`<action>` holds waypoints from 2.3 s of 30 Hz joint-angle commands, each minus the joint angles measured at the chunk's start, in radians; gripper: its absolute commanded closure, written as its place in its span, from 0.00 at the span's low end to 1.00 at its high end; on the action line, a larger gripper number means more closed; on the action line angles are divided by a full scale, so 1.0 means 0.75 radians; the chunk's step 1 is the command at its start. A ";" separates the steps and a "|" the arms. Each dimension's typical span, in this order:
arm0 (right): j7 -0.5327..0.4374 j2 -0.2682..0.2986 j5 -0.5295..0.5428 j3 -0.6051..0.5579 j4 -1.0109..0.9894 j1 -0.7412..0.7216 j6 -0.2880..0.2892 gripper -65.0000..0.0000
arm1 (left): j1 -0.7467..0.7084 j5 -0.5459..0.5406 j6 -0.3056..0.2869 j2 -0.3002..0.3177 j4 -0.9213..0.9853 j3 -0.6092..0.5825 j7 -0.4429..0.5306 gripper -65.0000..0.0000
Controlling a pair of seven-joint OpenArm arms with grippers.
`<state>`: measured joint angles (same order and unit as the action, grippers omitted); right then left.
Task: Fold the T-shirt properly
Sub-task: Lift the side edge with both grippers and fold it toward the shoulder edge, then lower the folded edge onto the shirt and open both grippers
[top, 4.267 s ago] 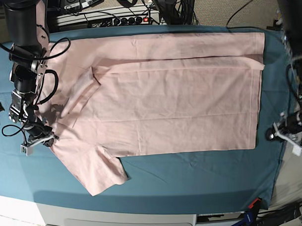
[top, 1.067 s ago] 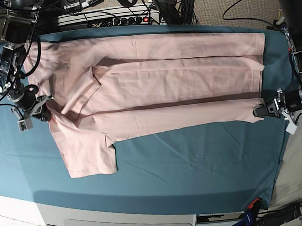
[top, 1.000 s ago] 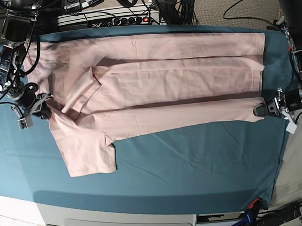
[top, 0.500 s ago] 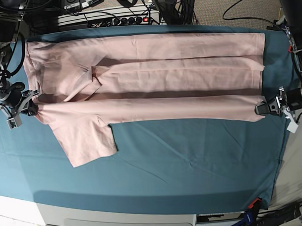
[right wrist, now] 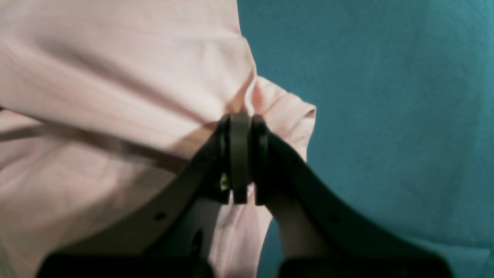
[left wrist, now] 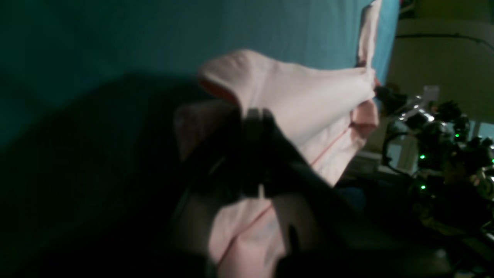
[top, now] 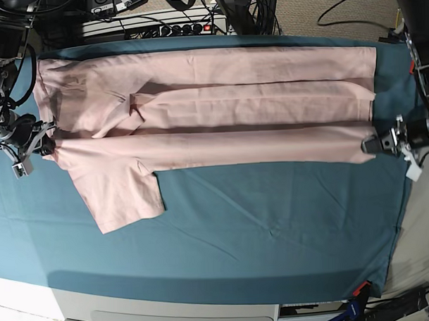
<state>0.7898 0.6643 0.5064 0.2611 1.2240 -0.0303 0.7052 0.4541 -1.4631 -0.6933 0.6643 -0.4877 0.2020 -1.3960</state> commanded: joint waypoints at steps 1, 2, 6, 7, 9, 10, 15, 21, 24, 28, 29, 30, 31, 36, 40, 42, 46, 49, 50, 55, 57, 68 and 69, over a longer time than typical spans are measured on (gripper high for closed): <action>-0.008 0.045 -0.007 0.012 0.021 -0.019 -0.009 1.00 | 0.011 -0.027 -0.006 0.051 -0.017 0.004 0.000 1.00; -0.008 0.045 -0.007 0.012 0.021 -0.019 -0.009 1.00 | -0.002 -0.027 -0.006 0.053 -0.019 0.004 0.000 1.00; 0.008 0.045 -0.007 0.012 0.021 -0.019 -0.009 1.00 | -0.037 -0.027 -0.006 0.052 -0.021 0.004 0.000 1.00; 0.030 0.045 -0.005 0.012 0.021 -0.019 -0.009 1.00 | -0.041 -0.027 -0.006 0.052 -0.021 0.004 0.000 1.00; 0.089 0.045 0.014 0.012 0.021 -0.019 -0.009 1.00 | -0.046 -0.027 -0.006 0.053 -0.022 0.004 0.000 1.00; 0.120 0.045 0.021 0.012 0.021 -0.018 -0.009 1.00 | -0.048 -0.027 -0.006 0.053 -0.022 0.004 0.000 1.00; 0.189 0.045 0.033 0.012 0.021 -0.018 -0.009 1.00 | -0.048 -0.027 -0.006 0.053 -0.023 0.004 0.000 1.00; 0.198 0.045 0.033 0.012 0.021 -0.019 -0.009 1.00 | -0.048 -0.027 -0.006 0.054 -0.028 0.004 0.000 1.00; 0.204 0.045 0.034 0.012 0.021 -0.019 -0.009 1.00 | -0.048 -0.027 -0.006 0.054 -0.028 0.004 0.000 1.00; 0.205 0.045 0.034 0.012 0.021 -0.019 -0.009 1.00 | -0.048 -0.027 -0.006 0.054 -0.030 0.004 0.000 1.00; 0.205 0.045 0.034 0.012 0.021 -0.019 -0.009 1.00 | -0.050 -0.027 -0.006 0.054 -0.035 0.004 0.000 1.00; 0.207 0.045 0.034 0.012 0.021 -0.018 -0.009 1.00 | -0.056 -0.027 -0.006 0.055 -0.047 0.004 0.000 1.00; 0.213 0.045 0.033 0.012 0.021 -0.019 -0.009 1.00 | -0.065 -0.027 -0.006 0.056 -0.062 0.004 0.000 1.00; 0.218 0.044 0.040 0.012 0.021 -0.019 -0.009 1.00 | -0.149 -0.027 -0.006 0.059 -0.191 0.004 0.000 1.00; 0.218 0.042 0.128 0.012 0.021 -0.018 -0.009 1.00 | -0.199 -0.027 -0.006 0.085 -0.318 0.004 0.000 1.00; 0.229 0.042 0.133 0.012 0.021 -0.018 -0.009 1.00 | -0.219 -0.027 -0.006 0.100 -0.381 0.004 0.000 1.00; 0.279 0.042 0.133 0.012 0.021 -0.018 -0.009 1.00 | -0.233 -0.027 -0.006 0.126 -0.436 0.004 0.000 1.00; 0.300 0.042 0.133 0.012 0.021 -0.018 -0.009 1.00 | -0.233 -0.027 -0.006 0.131 -0.436 0.004 0.000 1.00; 0.308 0.042 0.133 0.012 0.021 -0.018 -0.009 1.00 | -0.234 -0.027 -0.006 0.130 -0.436 0.004 0.000 1.00; 0.351 0.042 0.132 0.012 0.021 -0.018 -0.009 1.00 | -0.236 -0.027 -0.006 0.130 -0.436 0.004 0.000 1.00; 0.354 0.042 0.133 0.012 0.021 -0.018 -0.009 1.00 | -0.235 -0.027 -0.006 0.130 -0.436 0.004 0.000 1.00; 0.341 0.043 0.133 0.012 0.021 -0.023 -0.009 0.57 | -0.234 -0.027 -0.006 0.131 -0.436 0.004 0.000 0.54; 0.339 0.043 0.132 0.012 0.021 -0.023 -0.009 0.57 | -0.232 -0.027 -0.006 0.131 -0.436 0.004 0.000 0.54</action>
<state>1.0565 0.6655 0.6029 0.2615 1.2259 -0.0315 0.7029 0.2604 -1.4631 -0.6971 0.7322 -0.8047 0.1986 -1.3983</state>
